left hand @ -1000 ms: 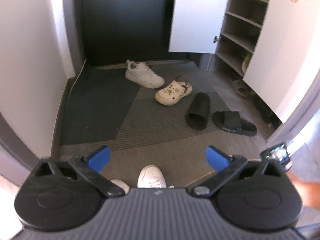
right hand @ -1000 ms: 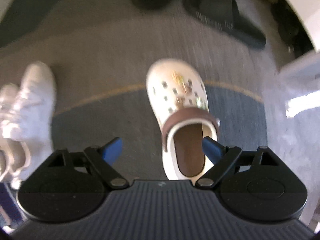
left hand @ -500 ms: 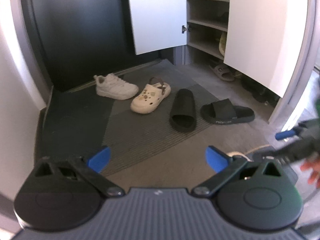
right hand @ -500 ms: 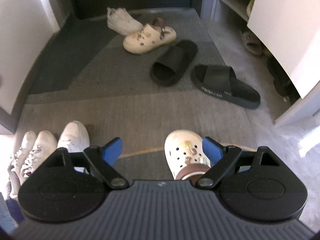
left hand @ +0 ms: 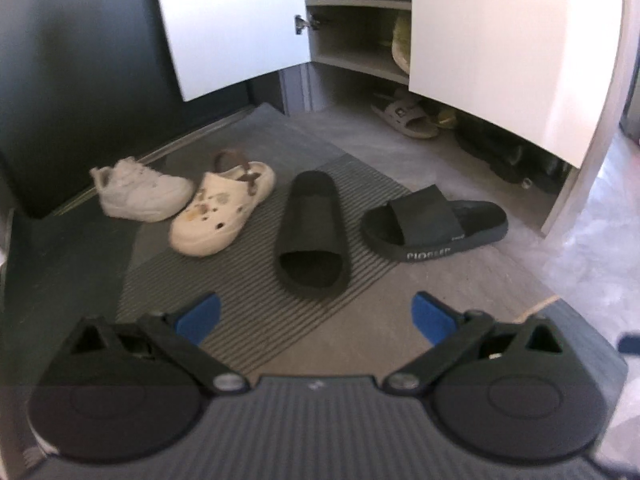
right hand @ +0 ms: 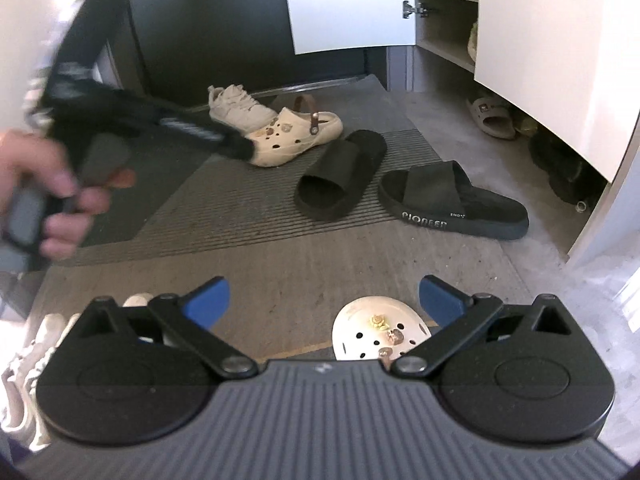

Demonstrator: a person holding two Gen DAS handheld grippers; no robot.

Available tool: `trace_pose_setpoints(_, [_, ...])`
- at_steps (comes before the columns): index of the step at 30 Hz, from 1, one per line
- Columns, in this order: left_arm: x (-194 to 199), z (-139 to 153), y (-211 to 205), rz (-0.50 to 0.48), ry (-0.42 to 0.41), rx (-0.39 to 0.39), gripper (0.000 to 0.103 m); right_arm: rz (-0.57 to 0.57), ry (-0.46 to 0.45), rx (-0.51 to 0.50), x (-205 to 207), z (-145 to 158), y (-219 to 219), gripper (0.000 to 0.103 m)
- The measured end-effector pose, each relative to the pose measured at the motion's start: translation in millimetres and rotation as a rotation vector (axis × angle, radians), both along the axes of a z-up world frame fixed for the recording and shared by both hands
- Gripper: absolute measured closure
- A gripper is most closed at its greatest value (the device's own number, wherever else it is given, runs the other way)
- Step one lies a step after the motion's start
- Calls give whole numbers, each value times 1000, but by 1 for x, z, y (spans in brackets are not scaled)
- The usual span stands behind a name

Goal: Organize scattered shoes
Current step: 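Open the right gripper and lift it away from the clog, then lower the left gripper onto a black slide and grasp its strap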

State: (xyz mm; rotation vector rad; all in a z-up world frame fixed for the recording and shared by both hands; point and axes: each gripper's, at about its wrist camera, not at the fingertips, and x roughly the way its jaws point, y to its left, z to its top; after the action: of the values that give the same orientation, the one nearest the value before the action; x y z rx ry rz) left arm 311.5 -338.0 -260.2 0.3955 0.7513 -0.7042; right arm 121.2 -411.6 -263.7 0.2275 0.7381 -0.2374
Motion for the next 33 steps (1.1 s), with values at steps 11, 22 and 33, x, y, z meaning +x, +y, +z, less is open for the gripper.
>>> trace_pose_setpoints(11, [93, -89, -68, 40, 47, -22, 0, -23, -18, 15, 28, -27, -21, 0])
trace_pose_setpoints(22, [162, -130, -119, 62, 62, 4, 0, -67, 59, 67, 47, -63, -49, 0])
trace_pose_setpoints(33, [197, -189, -169, 88, 53, 84, 0, -46, 134, 150, 49, -91, -55, 0])
